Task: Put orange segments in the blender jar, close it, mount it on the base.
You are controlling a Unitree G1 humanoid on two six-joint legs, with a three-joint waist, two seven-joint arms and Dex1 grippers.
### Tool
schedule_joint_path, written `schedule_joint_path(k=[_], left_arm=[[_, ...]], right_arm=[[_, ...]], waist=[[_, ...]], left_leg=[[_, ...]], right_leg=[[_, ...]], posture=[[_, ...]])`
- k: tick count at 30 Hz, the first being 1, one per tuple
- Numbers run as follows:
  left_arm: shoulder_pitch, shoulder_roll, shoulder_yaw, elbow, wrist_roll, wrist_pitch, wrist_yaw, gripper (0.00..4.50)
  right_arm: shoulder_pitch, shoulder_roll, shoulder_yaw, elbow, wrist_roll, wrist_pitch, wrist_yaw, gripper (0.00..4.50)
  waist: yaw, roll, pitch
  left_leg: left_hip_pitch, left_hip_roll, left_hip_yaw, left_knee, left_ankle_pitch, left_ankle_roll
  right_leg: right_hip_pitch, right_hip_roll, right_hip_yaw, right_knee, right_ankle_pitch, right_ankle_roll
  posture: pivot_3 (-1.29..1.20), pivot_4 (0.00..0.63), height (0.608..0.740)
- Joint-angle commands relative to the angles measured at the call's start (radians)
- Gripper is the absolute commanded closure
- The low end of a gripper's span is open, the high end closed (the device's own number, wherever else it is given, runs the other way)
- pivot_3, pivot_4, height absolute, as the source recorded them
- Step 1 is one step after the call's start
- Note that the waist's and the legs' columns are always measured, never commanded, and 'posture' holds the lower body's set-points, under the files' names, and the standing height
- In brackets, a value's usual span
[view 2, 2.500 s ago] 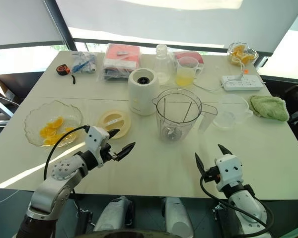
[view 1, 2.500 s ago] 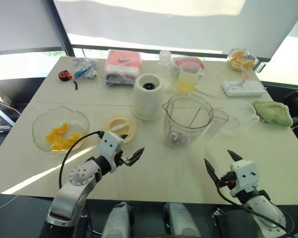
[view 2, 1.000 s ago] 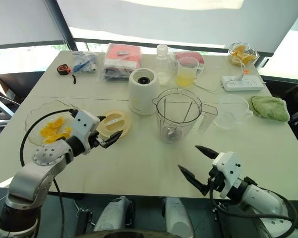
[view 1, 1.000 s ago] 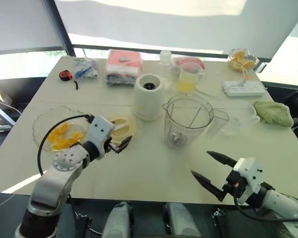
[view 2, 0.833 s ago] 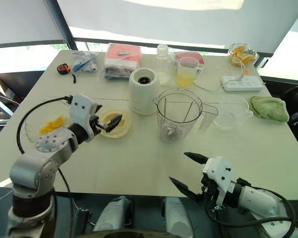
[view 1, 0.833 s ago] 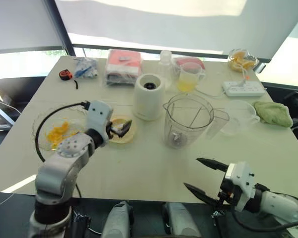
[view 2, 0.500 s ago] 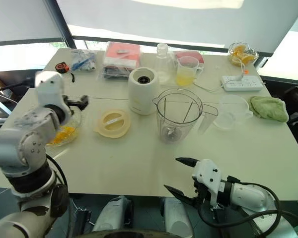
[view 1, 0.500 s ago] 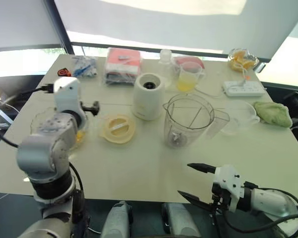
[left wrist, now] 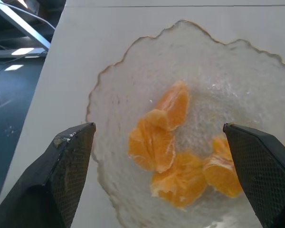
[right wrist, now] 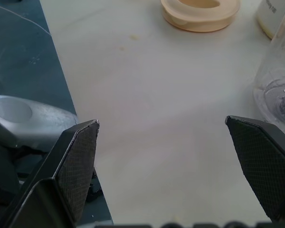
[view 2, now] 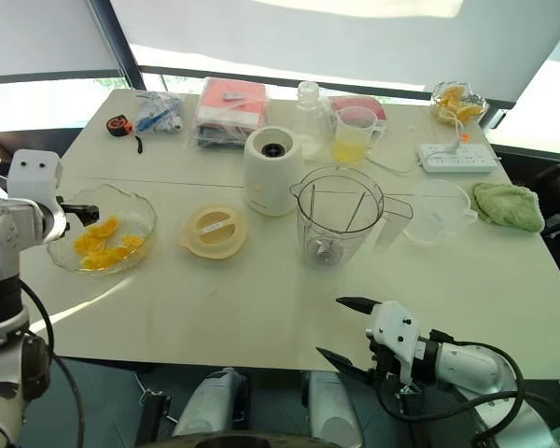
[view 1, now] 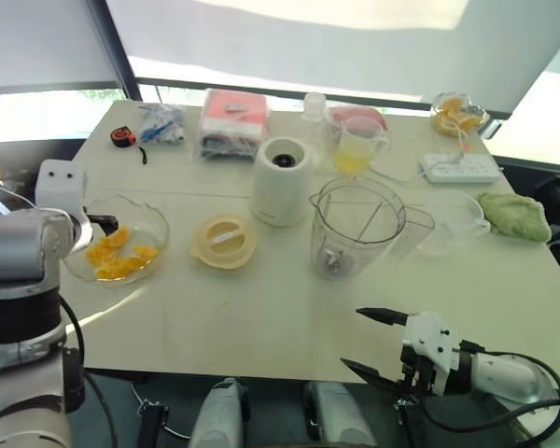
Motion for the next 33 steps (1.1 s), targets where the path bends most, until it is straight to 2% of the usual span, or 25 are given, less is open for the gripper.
schedule_joint_path(k=[1,4,8,11,19,30,33], left_arm=[[-0.032,0.036,-0.076,0.113,-0.007,-0.112,-0.069,0.03],[-0.073,0.026,-0.136,0.285,0.009,-0.252,-0.119,0.03],[-0.126,0.002,-0.203,0.551,0.078,-0.495,-0.123,0.03],[-0.18,-0.027,-0.223,0.708,0.114,-0.61,-0.117,0.03],[-0.24,-0.072,-0.243,0.91,0.174,-0.711,-0.131,0.03],[-0.269,-0.101,-0.252,1.029,0.224,-0.719,-0.14,0.03],[-0.27,-0.105,-0.248,1.049,0.231,-0.721,-0.137,0.9]], right_arm=[[0.016,0.015,0.007,-0.043,-0.015,-0.014,-0.024,0.0],[0.021,0.026,0.024,-0.068,-0.029,-0.002,-0.049,0.0],[0.024,0.033,0.035,-0.094,-0.042,0.014,-0.078,0.0],[0.029,0.03,0.03,-0.109,-0.042,0.024,-0.089,0.0],[0.056,0.032,0.017,-0.135,-0.049,0.035,-0.122,0.0],[0.029,0.04,0.031,-0.15,-0.061,0.067,-0.165,0.0],[0.019,0.04,0.031,-0.151,-0.061,0.073,-0.171,0.0]], waist=[[0.0,0.0,0.0],[0.001,0.0,0.0],[0.0,-0.001,0.0],[0.001,-0.001,0.0],[0.001,-0.003,-0.001],[0.001,-0.003,-0.001],[0.001,-0.003,-0.001]], left_leg=[[0.0,0.0,0.0,0.0,0.0,0.0],[0.0,0.0,0.0,0.0,0.0,0.0],[0.0,-0.001,0.0,0.0,0.0,0.0],[-0.001,-0.001,0.0,0.0,0.0,0.0],[-0.001,-0.001,0.002,0.001,0.0,0.0],[-0.001,-0.001,0.003,0.001,0.0,0.0],[0.0,-0.001,0.003,0.001,0.0,0.0]], right_leg=[[0.0,0.0,0.0,0.0,0.0,0.0],[0.0,0.0,0.0,0.0,0.0,0.0],[0.0,0.0,0.0,0.001,0.0,0.0],[0.0,0.001,-0.001,0.0,0.0,0.0],[0.0,0.001,-0.001,0.001,0.001,0.001],[0.0,0.002,-0.001,0.002,0.002,0.003],[0.0,0.002,-0.001,0.002,0.002,0.003]], posture=[[0.0,0.15,0.74],[0.0,0.15,0.74],[0.0,0.15,0.74],[0.0,0.15,0.74],[0.0,0.15,0.74],[0.0,0.15,0.74],[0.0,0.15,0.74]])
